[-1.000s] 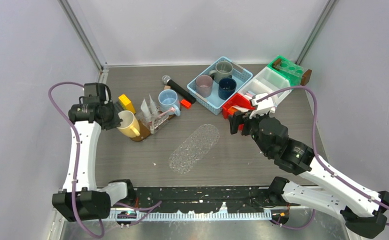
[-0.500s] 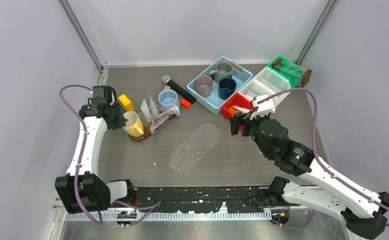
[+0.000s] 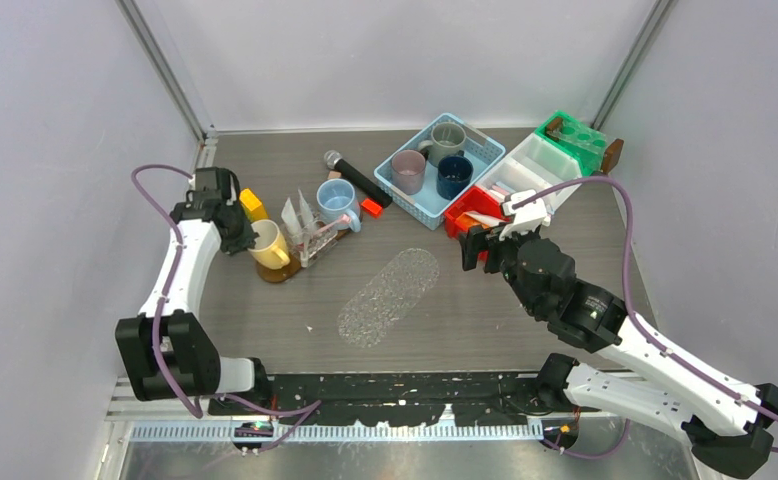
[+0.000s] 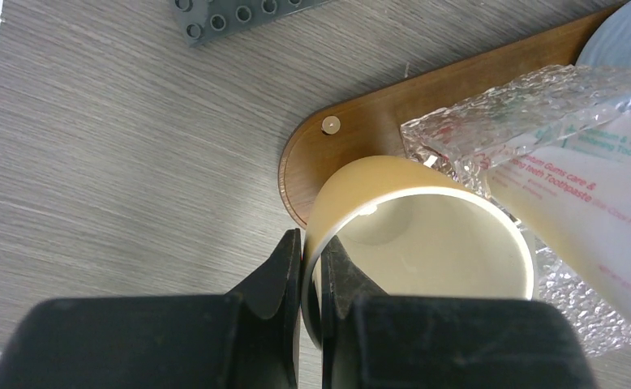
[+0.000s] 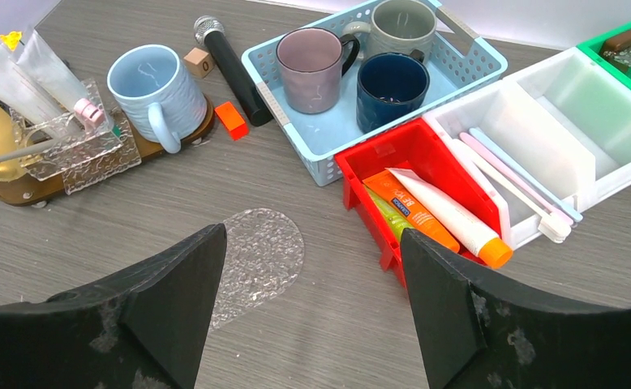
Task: Prepare toiletry sets of a toothbrush and toothpaste on the tray
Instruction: Place the cup on the tray.
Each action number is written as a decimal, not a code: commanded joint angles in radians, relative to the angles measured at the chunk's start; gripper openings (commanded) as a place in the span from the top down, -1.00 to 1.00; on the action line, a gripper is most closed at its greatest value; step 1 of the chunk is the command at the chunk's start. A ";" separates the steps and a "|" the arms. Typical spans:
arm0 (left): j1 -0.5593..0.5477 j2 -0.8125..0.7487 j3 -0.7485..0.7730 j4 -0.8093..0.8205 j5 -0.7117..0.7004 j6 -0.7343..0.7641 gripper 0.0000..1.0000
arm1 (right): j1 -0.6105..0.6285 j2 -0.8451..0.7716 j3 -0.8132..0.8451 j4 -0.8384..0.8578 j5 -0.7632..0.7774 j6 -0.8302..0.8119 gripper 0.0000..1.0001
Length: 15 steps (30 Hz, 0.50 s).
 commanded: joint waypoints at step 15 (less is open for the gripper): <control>0.006 0.042 -0.001 0.152 0.011 -0.007 1.00 | 0.000 0.007 0.003 0.052 0.031 -0.012 -0.70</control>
